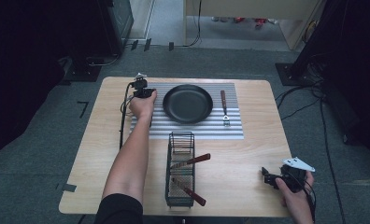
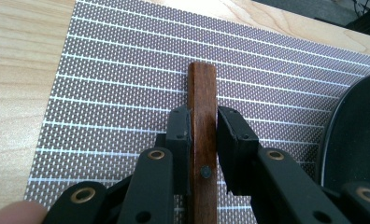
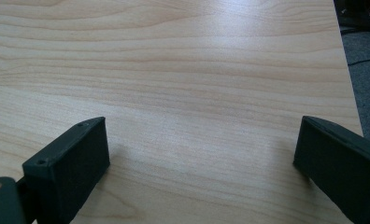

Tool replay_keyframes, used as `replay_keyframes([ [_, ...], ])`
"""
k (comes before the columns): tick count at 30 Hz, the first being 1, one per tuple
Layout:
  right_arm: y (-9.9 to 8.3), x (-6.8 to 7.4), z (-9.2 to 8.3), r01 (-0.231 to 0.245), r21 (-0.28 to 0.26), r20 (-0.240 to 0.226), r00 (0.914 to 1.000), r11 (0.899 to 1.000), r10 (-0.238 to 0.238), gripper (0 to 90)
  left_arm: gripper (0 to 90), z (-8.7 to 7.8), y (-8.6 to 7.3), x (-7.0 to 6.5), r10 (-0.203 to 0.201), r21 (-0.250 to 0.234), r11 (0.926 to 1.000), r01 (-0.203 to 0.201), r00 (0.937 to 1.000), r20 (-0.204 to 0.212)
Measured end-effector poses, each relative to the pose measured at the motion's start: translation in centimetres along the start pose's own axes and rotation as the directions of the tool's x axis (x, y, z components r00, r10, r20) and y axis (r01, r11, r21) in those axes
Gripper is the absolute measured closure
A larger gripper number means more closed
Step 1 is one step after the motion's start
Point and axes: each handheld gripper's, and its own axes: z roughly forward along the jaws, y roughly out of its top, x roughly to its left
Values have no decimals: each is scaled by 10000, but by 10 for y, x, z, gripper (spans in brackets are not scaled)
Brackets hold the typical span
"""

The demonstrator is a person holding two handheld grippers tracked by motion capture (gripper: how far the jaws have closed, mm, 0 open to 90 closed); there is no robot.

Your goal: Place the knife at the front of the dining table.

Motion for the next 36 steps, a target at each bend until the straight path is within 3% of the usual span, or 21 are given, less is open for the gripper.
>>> replay_keyframes([
  [8, 0, 0, 0, 22, 21, 29, 10000, 10000, -22, 28, 736, 1, 1, 1, 36, -35, 10000, -35, 9999, 140],
  [13, 0, 0, 0, 22, 22, 28, 10000, 10000, -22, 28, 613, 0, 1, 0, 217, 62, 9997, -219, 9993, 311],
  [16, 0, 0, 0, 34, 14, 31, 10000, 10000, -34, 29, 527, -3, 1, 3, 100, 100, 9999, -107, 9980, 617],
  [17, 0, 0, 0, 21, 21, 27, 10000, 10000, -21, 29, 499, -6, 1, 4, -63, 36, 10000, 60, 9957, 923],
  [21, 0, 0, 0, 41, 20, 39, 10000, 10000, -41, 29, 396, -12, 1, 4, 98, -28, 10000, -95, 9932, 1158],
  [25, 0, 0, 0, 48, 17, 47, 10000, 10000, -48, 28, 152, -24, -2, 4, 238, -291, 9994, -198, 9889, 1465],
  [28, 0, 0, 0, 50, 21, 46, 10000, 10000, -50, 28, 108, -31, -8, 4, 461, -474, 9981, -388, 9851, 1656],
  [29, 0, 0, 0, 49, 22, 46, 10000, 10000, -49, 29, 53, -35, -11, 6, 580, -522, 9974, -499, 9840, 1683],
  [33, 0, 1, 0, 48, 18, 50, 10000, 10000, -48, 28, 16, -48, -21, 12, 789, -688, 9954, -669, 9788, 1890],
  [35, 0, 0, 0, 51, 19, 51, 10000, 10000, -51, 29, 2, -54, -28, 14, 941, -786, 9936, -810, 9788, 1819],
  [36, 0, 0, 0, 53, 19, 51, 10000, 10000, -53, 28, 2, -57, -33, 14, 1186, -792, 9911, -1067, 9790, 1655],
])
